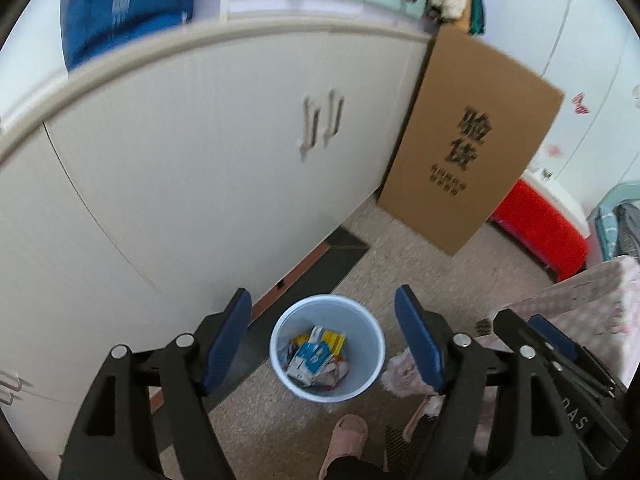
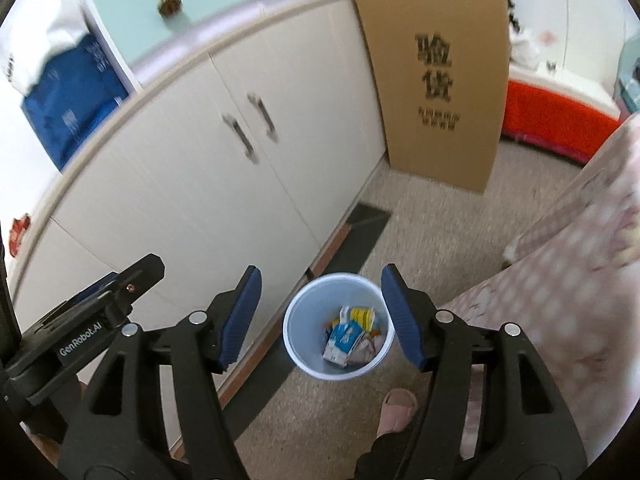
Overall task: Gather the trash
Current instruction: 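Move both tools back over the table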
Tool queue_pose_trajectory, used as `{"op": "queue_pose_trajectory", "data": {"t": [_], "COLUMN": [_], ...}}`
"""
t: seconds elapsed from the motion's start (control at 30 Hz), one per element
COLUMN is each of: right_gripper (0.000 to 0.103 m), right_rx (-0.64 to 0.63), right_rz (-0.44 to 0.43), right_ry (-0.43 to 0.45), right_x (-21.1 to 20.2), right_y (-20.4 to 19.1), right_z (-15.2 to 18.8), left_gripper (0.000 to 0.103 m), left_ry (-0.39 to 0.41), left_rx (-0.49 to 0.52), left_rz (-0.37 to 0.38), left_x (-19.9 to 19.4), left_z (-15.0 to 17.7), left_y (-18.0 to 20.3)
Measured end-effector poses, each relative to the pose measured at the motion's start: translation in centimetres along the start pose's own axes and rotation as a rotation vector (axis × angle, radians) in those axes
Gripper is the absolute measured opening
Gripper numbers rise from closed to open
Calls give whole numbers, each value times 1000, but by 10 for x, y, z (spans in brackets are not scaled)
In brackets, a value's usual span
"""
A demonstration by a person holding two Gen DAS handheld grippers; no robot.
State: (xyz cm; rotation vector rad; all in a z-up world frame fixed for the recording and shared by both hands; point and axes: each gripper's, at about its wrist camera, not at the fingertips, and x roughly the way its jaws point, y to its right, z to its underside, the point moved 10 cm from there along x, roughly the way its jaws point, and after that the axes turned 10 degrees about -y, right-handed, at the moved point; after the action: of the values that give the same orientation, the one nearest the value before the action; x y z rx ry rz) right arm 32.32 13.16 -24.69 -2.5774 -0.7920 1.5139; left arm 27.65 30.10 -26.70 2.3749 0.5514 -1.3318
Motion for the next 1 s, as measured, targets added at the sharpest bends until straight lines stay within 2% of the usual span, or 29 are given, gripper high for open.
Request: {"op": "queue_pose_trajectory", "data": {"t": [0.27,0.5,0.73,0.9,1.0], "right_gripper": [67,71,71,76,78], "right_rx": [12,87,214,307,350], "right_rz": [51,145,280,414,479], "right_ry": [153,251,287,292,261], "right_x": [-105,-181,-231,-259,-266], "right_y": [43,126,242,324,367], "right_z": [-2,8,36,60,73], "left_gripper": [77,80,82,82,82], "left_ry": [109,144,90,24,-3], "left_rx": [98,253,390,460,499], "left_rz": [96,189,293,321,325], "left_x": [-79,-123,-132,-125,-116], "left_z": [5,31,71,99,110], "left_y": [69,167,271,340,374]}}
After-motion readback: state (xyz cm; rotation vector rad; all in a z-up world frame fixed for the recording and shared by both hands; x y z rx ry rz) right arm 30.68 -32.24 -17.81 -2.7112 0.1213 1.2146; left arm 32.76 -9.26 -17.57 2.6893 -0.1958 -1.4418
